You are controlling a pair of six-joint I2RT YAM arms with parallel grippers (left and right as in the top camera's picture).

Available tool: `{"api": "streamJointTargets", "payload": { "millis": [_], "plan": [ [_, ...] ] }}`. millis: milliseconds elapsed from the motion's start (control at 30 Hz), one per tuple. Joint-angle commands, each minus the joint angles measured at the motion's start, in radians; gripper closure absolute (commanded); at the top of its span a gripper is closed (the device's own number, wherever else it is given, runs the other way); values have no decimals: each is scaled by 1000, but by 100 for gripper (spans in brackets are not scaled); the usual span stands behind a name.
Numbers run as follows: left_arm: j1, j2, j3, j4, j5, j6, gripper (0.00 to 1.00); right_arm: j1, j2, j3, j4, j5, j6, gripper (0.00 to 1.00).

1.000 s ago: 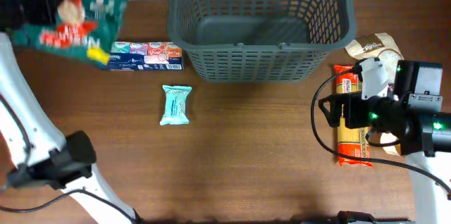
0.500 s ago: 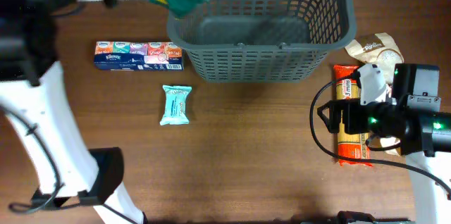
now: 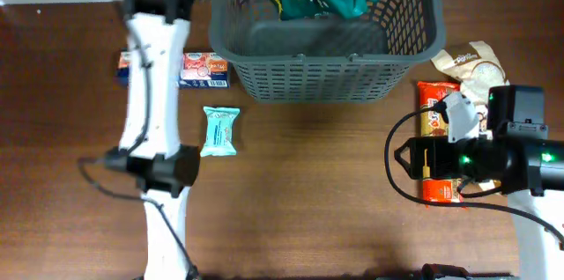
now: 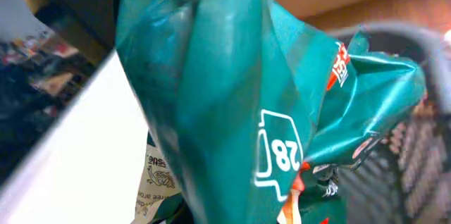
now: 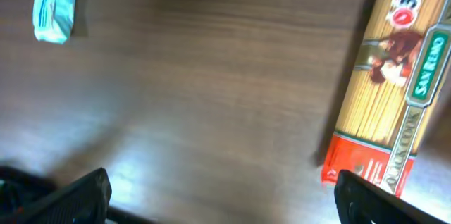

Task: Pack container
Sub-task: 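Lift the Nescafé bag with the left gripper and drop it into the basket, then move the left gripper to the tissue-pack box and grasp it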

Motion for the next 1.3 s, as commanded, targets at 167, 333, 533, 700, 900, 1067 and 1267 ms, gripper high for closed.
{"api": "streamJointTargets", "payload": {
  "millis": [167, 333, 533, 700, 900, 1067, 1267],
  "plan": [
    [-44, 127, 15, 64, 35, -111, 98, 6, 2, 17, -34, -14, -2, 1],
    [-59, 166, 14, 63, 35, -158, 98, 6, 2, 17, -42, -14, -2, 1],
    [-61, 166, 11, 52, -15, -201, 98, 6, 2, 17, -43, -14, -2, 1],
    [-61, 166, 4, 37, -17, -202, 87, 6, 2, 17, -43, -14, -2, 1],
    [-56, 154, 8, 33, -17, -291, 56, 6, 2, 17, -47, -14, -2, 1],
    [-14, 77, 45, 26, -60, -436, 53, 6, 2, 17, -51, -14, -2, 1],
    [62, -100, 56, -108, -330, -467, 48, 6, 1, 19, -47, -13, -2, 1]
  ]
}}
